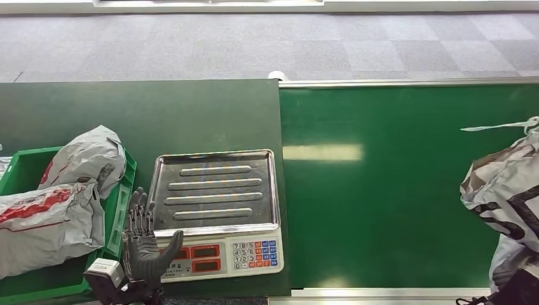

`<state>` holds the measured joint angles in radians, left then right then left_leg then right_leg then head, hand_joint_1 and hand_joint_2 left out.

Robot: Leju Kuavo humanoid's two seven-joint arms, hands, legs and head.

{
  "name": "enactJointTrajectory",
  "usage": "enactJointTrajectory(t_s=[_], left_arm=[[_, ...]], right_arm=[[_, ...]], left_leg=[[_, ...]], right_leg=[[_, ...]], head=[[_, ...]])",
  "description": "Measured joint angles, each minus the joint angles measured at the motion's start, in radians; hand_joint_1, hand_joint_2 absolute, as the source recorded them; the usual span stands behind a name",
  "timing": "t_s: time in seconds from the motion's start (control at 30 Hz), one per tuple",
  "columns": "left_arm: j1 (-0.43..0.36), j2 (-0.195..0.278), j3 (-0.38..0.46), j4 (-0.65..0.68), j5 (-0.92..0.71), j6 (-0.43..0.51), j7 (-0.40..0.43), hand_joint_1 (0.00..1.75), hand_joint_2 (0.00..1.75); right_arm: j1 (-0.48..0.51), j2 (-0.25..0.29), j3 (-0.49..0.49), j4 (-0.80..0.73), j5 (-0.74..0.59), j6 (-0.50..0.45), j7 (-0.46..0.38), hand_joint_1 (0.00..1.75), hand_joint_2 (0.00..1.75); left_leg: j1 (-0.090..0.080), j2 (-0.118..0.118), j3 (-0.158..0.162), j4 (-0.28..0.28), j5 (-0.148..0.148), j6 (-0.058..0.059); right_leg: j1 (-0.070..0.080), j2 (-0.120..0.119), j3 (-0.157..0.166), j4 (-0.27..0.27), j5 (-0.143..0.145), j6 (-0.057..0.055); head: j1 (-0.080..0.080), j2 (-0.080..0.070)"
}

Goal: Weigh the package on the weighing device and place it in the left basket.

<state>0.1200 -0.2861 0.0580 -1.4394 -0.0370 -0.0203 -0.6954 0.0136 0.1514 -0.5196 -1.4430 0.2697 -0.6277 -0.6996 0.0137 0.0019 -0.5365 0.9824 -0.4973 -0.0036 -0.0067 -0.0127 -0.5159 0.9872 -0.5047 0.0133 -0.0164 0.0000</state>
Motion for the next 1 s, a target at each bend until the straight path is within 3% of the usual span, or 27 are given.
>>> enactJointTrajectory(t_s=[0.1,0.23,0.5,0.6,0.77,1.0], left_arm=[[0.0,0.0,0.0,-0.009,0.0,0.01,0.0,0.0,1.75],[0.001,0.002,0.001,-0.032,0.002,0.022,0.0,0.0,1.75],[-0.001,0.011,0.005,-0.072,0.002,0.019,0.0,0.0,1.75],[-0.004,0.014,0.007,-0.08,0.001,0.019,0.0,0.0,1.75],[-0.021,0.022,0.017,-0.111,0.001,0.023,0.0,0.0,1.75],[-0.039,0.03,0.025,-0.145,-0.005,0.035,0.0,0.0,1.75]], right_arm=[[0.036,0.0,0.055,-0.117,-0.031,-0.052,0.0,1.55,1.75],[0.027,-0.008,0.159,-0.166,0.057,-0.01,0.002,1.73,1.75],[-0.097,-0.012,0.324,-0.046,0.448,0.106,0.1,1.75,1.75],[-0.129,-0.011,0.363,-0.011,0.513,0.122,0.124,1.75,1.75],[-0.217,0.002,0.446,0.087,0.753,0.2,0.258,1.75,1.75],[-0.314,0.029,0.552,0.22,0.865,0.275,0.311,1.75,1.75]], left_leg=[[0.0,0.0,0.0,0.0,0.0,0.0],[0.0,0.004,0.001,0.0,0.0,0.0],[0.0,0.004,0.002,0.0,0.002,-0.001],[0.0,0.003,0.0,0.0,0.002,-0.001],[0.0,0.005,-0.001,0.0,0.003,-0.001],[0.0,0.004,-0.002,0.0,0.003,-0.002]], right_leg=[[0.0,0.0,0.0,0.0,0.0,0.0],[0.0,0.004,0.002,0.001,0.001,-0.001],[0.0,0.004,0.0,0.002,0.001,-0.001],[0.0,0.003,0.0,0.002,0.001,-0.001],[0.0,0.005,-0.002,0.003,0.001,-0.001],[0.0,0.005,-0.004,0.004,0.001,-0.002]], head=[[0.0,0.0],[0.0,0.0],[0.0,0.0],[0.0,0.0],[0.0,0.0],[0.0,0.0]])
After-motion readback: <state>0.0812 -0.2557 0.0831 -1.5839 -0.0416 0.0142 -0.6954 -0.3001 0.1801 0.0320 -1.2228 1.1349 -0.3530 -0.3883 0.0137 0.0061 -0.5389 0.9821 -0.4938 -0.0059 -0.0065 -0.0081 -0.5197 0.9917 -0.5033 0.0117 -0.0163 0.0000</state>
